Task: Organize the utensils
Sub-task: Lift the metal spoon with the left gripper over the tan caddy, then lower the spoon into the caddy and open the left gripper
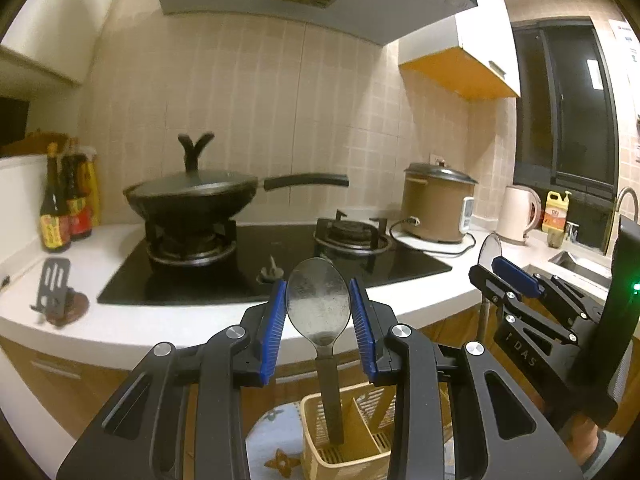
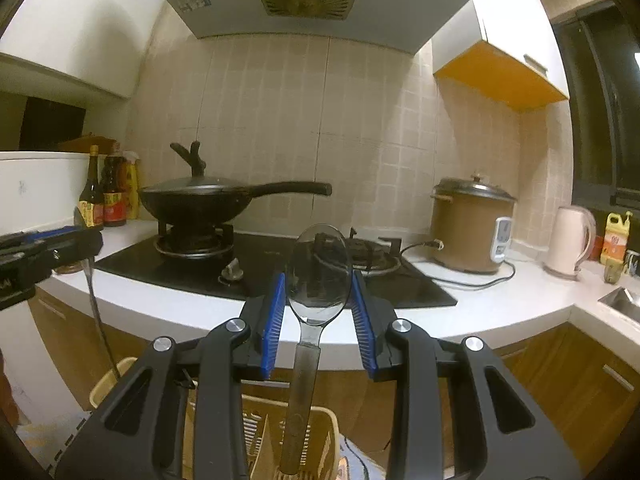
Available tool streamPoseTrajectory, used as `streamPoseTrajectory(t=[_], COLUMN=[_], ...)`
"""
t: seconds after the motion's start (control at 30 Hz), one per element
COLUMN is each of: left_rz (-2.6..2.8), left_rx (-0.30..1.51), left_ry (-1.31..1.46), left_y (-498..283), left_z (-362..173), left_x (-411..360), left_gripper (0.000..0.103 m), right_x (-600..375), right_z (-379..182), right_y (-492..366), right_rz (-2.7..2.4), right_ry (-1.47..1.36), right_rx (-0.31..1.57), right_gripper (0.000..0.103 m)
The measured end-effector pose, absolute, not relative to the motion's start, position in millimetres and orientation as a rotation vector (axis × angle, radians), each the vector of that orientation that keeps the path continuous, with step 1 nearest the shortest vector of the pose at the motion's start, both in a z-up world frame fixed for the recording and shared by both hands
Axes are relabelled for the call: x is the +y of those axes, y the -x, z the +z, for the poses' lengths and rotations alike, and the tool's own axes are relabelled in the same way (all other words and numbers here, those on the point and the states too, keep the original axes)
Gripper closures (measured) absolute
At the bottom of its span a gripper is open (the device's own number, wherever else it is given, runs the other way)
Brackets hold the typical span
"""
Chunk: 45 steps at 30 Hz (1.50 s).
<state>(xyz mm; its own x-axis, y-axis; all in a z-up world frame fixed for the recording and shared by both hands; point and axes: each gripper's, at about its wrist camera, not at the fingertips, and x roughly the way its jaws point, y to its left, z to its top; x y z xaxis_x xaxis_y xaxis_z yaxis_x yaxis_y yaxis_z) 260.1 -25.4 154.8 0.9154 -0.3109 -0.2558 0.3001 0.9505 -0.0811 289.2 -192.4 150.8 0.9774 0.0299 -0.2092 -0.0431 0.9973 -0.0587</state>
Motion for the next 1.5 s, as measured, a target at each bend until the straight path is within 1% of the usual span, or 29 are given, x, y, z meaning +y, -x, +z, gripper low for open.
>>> streamPoseTrajectory(t=[0.13, 0.43, 0.47, 0.5, 0.53, 0.57, 0.63, 0.97, 1.1, 1.23, 1.37, 1.5], left_rz=[-0.315, -0.339, -0.344, -0.349, -0.353, -0.356, -0.364, -0.425, -0.467, -0.485, -0.484, -0.496], left_rx=[0.297, 0.369, 0.374, 0.379, 0.383, 0.385, 0.394, 0.468, 0.53, 0.637, 0.78, 0.904], left_ry=[0.041, 0.049, 0.054, 0.058, 0.062, 0.067, 0.074, 0.123, 0.117, 0.086, 0.059, 0.067], left_y=[-269, -272, -271, -270, -268, -266, -263, -223, -205, -190, -183, -184], left_z=[138, 114, 113, 113, 113, 113, 115, 128, 127, 113, 78, 37], left_x=[-27, -23, -22, -20, -18, -16, -12, 10, 9, 1, -5, -7], left_gripper=[0.073, 0.072, 0.071, 0.067, 0.065, 0.063, 0.062, 0.061, 0.061, 0.061, 0.061, 0.061], right_x=[-189, -189, -191, -193, -195, -197, -203, -223, -222, -220, -226, -233], right_z=[137, 119, 118, 118, 117, 117, 120, 142, 143, 132, 106, 74], right_y=[-289, -284, -284, -283, -282, -281, -275, -229, -211, -196, -186, -177], right_rz=[0.048, 0.086, 0.095, 0.112, 0.129, 0.137, 0.148, 0.168, 0.172, 0.174, 0.194, 0.22], right_ry=[0.081, 0.076, 0.069, 0.055, 0.04, 0.03, -0.002, -0.05, -0.042, -0.032, -0.071, -0.118], right_rx=[0.213, 0.285, 0.297, 0.32, 0.343, 0.356, 0.376, 0.515, 0.608, 0.731, 0.883, 0.994], right_gripper=[0.073, 0.073, 0.073, 0.073, 0.07, 0.061, 0.057, 0.057, 0.057, 0.057, 0.057, 0.057])
